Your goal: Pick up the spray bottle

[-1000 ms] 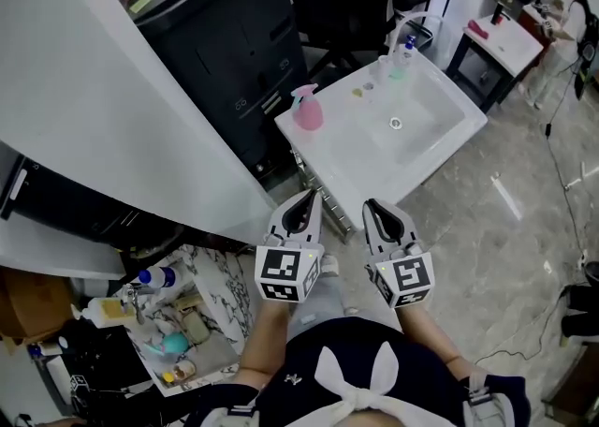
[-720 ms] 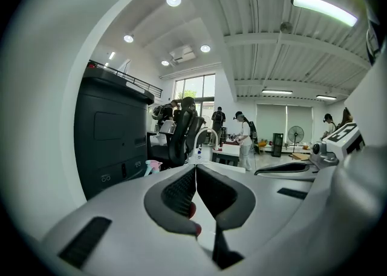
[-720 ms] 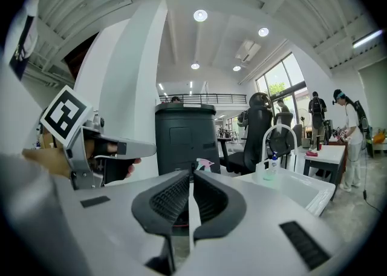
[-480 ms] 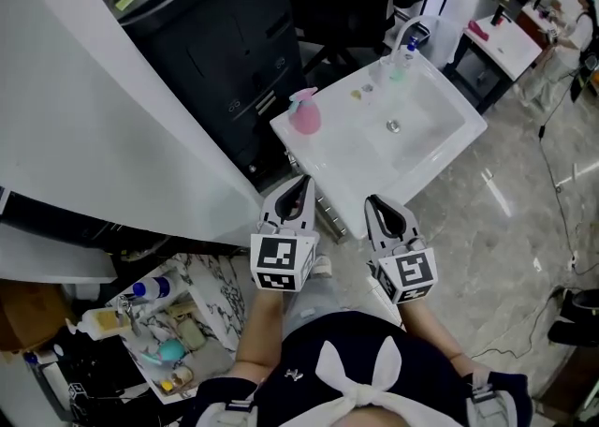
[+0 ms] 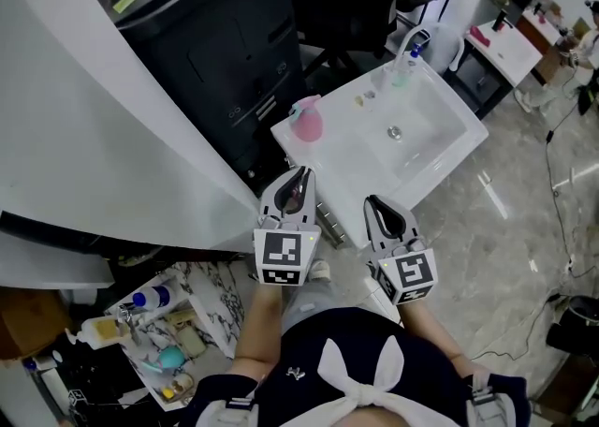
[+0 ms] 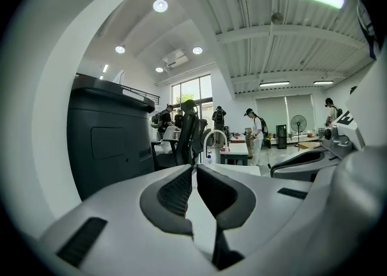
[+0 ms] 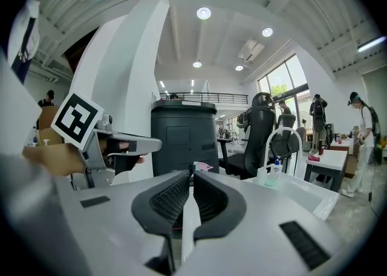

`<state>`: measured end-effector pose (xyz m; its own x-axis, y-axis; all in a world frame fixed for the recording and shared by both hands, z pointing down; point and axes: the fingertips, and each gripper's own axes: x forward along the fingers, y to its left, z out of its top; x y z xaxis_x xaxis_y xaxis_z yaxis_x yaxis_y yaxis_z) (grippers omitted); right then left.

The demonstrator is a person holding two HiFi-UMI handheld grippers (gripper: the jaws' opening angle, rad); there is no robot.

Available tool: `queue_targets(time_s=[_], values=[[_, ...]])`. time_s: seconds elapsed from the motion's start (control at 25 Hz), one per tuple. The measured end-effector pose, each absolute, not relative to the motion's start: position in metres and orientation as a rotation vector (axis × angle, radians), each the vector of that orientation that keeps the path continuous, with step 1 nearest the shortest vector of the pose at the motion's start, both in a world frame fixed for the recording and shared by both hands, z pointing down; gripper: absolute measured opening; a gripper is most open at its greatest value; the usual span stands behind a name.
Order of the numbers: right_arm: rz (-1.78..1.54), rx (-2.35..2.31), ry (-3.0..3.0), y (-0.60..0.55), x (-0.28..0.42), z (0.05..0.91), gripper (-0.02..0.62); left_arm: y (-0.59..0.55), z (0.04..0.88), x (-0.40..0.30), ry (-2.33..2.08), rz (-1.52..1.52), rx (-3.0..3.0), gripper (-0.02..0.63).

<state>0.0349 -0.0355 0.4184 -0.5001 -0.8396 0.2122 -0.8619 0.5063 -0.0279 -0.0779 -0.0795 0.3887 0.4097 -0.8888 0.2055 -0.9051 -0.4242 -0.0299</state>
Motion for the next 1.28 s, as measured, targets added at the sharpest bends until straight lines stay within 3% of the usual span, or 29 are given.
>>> queue_targets(time_s=[0.48,0.52,0.68,0.96,1.28], values=[[0.190,1.508,-2.543,-0.058,0.031,0.419,0.035,-0.122,0.380,-0.086,-1.660,0.219,2.579,0.031],[0.192,1.513,-2.541,-0.059,0.031,0.419,0.035,-0.124,0.378,-0.085,-1.650,0.208,2.590,0.040],[0.195,1.530,-2.536,-0.065,0.030,0.419,0.035,-0.133,0.374,-0.081,-1.612,0.202,2.635,0.178],[0.212,1.536,-2.529,-0.071,0.028,0.424,0.035,-0.149,0.377,-0.083,-1.644,0.244,2.646,0.272],[0.213,1.537,-2.529,-0.080,0.018,0.426,0.035,-0.166,0.387,-0.087,-1.580,0.302,2.678,0.301]])
